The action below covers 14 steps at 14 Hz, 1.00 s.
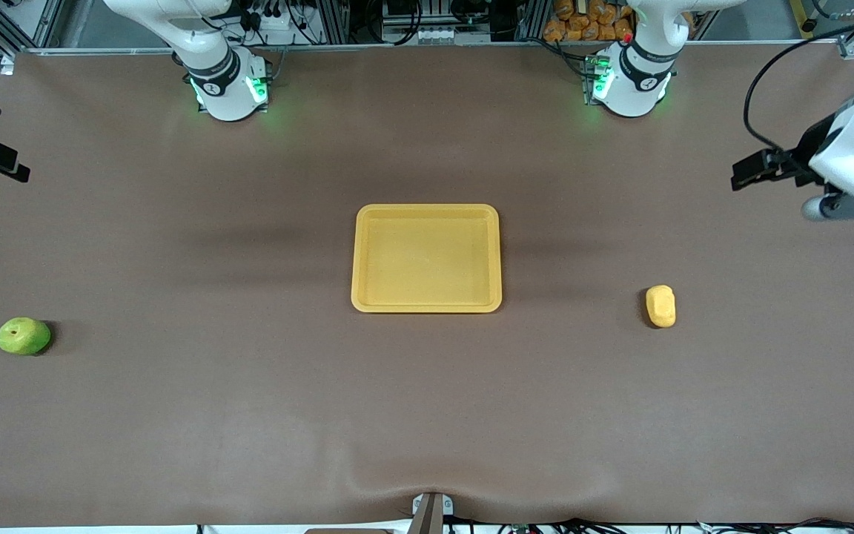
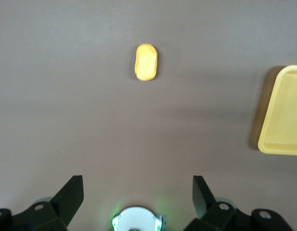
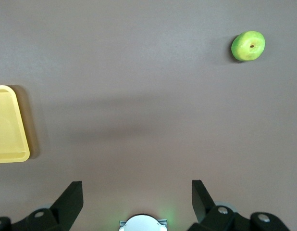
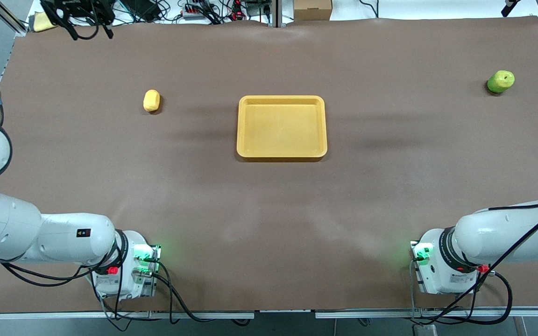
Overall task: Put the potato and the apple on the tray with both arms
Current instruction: 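Move the left gripper toward the yellow potato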
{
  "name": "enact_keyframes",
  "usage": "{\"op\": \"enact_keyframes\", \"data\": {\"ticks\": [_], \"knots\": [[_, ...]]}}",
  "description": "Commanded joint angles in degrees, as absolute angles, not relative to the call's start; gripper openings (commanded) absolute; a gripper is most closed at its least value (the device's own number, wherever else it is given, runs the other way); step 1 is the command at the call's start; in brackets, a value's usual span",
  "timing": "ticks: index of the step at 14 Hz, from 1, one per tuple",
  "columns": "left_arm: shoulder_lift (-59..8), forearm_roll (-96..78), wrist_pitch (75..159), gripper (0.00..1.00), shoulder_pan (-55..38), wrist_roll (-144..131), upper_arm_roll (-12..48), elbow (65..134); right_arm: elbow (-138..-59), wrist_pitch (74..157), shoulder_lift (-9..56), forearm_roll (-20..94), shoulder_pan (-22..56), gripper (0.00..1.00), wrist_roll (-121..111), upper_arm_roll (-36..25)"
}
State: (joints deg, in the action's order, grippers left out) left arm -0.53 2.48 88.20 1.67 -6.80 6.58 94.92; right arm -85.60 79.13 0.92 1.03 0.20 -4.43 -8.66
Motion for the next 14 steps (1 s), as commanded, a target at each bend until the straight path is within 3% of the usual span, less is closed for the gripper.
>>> {"op": "enact_keyframes", "data": {"ticks": [1,14], "knots": [[-1.4,2.2,94.6,1.0,2.0,-5.9,6.9,99.7,-83.7,78.1,4.0,0.0,0.5,1.0,-4.4,-8.6],[-14.7,3.1,115.1,1.0,2.8,-5.6,6.5,104.7,-83.5,78.0,5.4,0.1,-1.7,1.0,-5.3,-9.0]]}}
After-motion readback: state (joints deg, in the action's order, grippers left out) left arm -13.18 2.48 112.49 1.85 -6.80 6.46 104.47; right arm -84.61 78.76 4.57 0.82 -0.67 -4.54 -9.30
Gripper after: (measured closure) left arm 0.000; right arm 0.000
